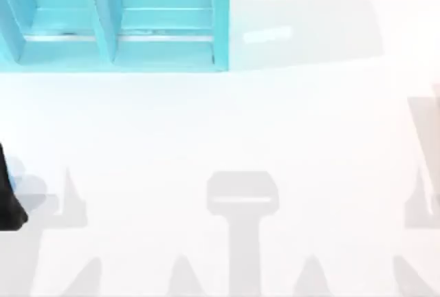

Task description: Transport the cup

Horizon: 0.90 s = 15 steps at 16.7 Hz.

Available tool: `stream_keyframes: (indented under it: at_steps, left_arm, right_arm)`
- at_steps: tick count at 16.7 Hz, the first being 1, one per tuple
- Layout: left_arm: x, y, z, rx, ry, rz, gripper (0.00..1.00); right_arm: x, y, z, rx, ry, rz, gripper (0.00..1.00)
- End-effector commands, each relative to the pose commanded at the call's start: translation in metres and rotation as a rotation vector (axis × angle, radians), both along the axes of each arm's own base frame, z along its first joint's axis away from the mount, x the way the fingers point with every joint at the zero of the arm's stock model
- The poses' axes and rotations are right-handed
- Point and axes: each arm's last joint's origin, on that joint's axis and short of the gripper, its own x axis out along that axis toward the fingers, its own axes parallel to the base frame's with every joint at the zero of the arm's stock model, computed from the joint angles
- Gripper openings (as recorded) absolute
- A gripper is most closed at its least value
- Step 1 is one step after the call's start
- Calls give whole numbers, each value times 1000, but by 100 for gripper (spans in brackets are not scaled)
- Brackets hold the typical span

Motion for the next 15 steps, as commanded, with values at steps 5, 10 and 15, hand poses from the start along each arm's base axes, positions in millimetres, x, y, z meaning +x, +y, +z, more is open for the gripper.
stream_keyframes:
  at_steps: [5, 10, 15]
  left_arm:
    - [0, 0, 11, 2, 59, 3, 100]
    - [16, 2, 55, 10, 339, 9, 100]
    - [74, 5, 92, 16, 788, 11, 100]
  right_arm:
    - [0, 0, 0, 0, 0, 0, 100]
    - [0, 0, 0, 0, 0, 0, 100]
    - [0, 0, 0, 0, 0, 0, 100]
